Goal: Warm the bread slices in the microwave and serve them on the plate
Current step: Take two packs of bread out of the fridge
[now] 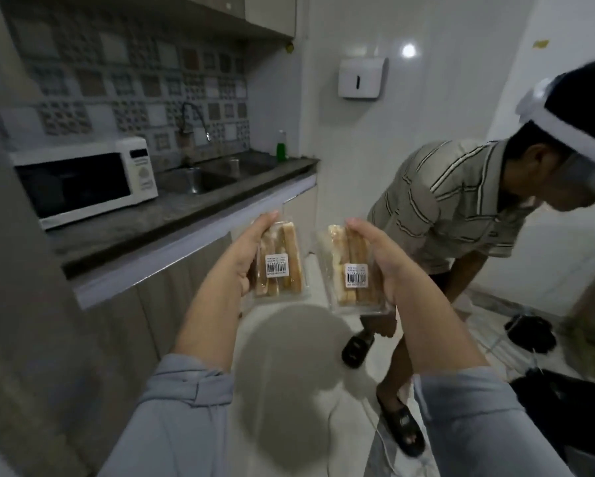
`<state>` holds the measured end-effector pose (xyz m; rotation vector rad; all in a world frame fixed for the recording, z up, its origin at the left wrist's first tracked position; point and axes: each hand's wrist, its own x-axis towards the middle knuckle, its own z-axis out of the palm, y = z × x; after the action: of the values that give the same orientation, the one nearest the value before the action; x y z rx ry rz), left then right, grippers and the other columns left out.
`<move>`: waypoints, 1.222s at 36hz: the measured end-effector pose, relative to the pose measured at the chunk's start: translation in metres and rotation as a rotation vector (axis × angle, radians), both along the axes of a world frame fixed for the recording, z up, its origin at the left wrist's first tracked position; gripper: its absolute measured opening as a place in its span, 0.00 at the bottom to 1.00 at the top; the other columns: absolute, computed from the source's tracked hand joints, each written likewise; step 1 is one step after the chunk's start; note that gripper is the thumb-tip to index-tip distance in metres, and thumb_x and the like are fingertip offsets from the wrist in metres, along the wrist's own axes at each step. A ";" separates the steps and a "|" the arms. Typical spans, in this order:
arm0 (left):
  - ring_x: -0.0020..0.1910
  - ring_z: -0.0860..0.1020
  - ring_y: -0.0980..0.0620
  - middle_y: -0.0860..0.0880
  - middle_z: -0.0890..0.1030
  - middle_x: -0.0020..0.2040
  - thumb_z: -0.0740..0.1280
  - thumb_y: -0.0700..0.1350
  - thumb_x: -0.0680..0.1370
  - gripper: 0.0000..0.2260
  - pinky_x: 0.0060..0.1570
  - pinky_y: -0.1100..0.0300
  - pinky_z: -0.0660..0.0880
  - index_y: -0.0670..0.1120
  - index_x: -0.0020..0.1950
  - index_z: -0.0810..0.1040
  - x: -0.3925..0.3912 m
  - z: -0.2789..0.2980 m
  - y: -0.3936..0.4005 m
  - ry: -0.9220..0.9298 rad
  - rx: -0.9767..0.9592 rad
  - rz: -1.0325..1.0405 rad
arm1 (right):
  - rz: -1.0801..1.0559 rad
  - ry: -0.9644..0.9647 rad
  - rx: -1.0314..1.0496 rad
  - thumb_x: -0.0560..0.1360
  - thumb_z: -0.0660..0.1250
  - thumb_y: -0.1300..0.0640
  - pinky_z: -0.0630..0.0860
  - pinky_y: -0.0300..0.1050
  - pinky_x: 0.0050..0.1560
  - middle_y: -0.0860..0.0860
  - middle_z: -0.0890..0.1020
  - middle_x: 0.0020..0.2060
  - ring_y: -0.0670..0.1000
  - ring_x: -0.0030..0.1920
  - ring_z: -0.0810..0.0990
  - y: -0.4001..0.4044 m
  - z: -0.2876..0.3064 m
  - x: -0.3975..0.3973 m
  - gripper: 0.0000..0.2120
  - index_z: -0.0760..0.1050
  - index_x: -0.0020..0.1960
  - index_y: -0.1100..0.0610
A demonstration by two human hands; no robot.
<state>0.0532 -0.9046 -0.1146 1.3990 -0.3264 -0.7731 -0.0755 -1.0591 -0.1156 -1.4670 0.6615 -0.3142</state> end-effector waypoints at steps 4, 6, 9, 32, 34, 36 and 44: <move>0.38 0.80 0.46 0.46 0.82 0.39 0.67 0.63 0.71 0.19 0.48 0.49 0.78 0.47 0.44 0.80 0.030 0.011 -0.028 0.030 -0.026 0.081 | 0.065 -0.008 0.014 0.72 0.64 0.37 0.75 0.48 0.46 0.52 0.80 0.35 0.53 0.36 0.77 -0.044 0.015 0.043 0.17 0.77 0.40 0.51; 0.38 0.80 0.45 0.46 0.82 0.39 0.67 0.63 0.71 0.19 0.49 0.48 0.78 0.47 0.44 0.80 0.049 0.016 -0.037 0.036 -0.037 0.145 | 0.119 0.000 0.029 0.72 0.64 0.37 0.75 0.46 0.44 0.52 0.79 0.34 0.53 0.36 0.77 -0.063 0.023 0.071 0.17 0.76 0.40 0.51; 0.40 0.81 0.45 0.46 0.83 0.40 0.67 0.63 0.72 0.19 0.52 0.46 0.78 0.47 0.46 0.81 0.073 0.019 -0.041 0.038 -0.031 0.233 | 0.211 0.008 0.034 0.69 0.66 0.35 0.75 0.48 0.45 0.52 0.80 0.37 0.53 0.37 0.78 -0.075 0.030 0.111 0.19 0.77 0.42 0.51; 0.36 0.80 0.47 0.50 0.83 0.28 0.64 0.61 0.75 0.16 0.42 0.54 0.76 0.49 0.40 0.79 0.322 0.033 -0.020 -0.117 -0.013 0.591 | 0.604 -0.181 0.068 0.72 0.66 0.40 0.76 0.44 0.41 0.48 0.82 0.32 0.50 0.33 0.80 -0.075 0.033 0.427 0.13 0.77 0.40 0.49; 0.37 0.80 0.46 0.49 0.83 0.32 0.64 0.61 0.74 0.17 0.45 0.52 0.77 0.49 0.40 0.79 0.338 0.031 -0.020 -0.099 0.008 0.600 | 0.619 -0.158 0.064 0.72 0.66 0.40 0.76 0.44 0.41 0.48 0.82 0.31 0.50 0.32 0.79 -0.074 0.030 0.448 0.14 0.77 0.40 0.50; 0.38 0.80 0.46 0.47 0.82 0.36 0.65 0.62 0.74 0.17 0.45 0.51 0.77 0.48 0.41 0.78 0.364 0.029 -0.018 -0.095 0.022 0.623 | 0.641 -0.152 0.084 0.73 0.65 0.40 0.76 0.44 0.41 0.48 0.81 0.30 0.50 0.32 0.79 -0.074 0.027 0.479 0.14 0.77 0.39 0.50; 0.41 0.80 0.46 0.46 0.81 0.41 0.66 0.61 0.74 0.16 0.43 0.52 0.77 0.48 0.44 0.78 0.475 0.021 -0.020 -0.087 -0.005 0.788 | 0.775 -0.156 0.066 0.74 0.65 0.42 0.76 0.43 0.39 0.49 0.81 0.31 0.50 0.32 0.78 -0.077 0.026 0.611 0.13 0.77 0.38 0.50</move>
<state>0.5281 -0.9248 -0.0939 1.4045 0.1640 -0.0621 0.5356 -1.1364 -0.0891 -1.5042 -0.0491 0.1947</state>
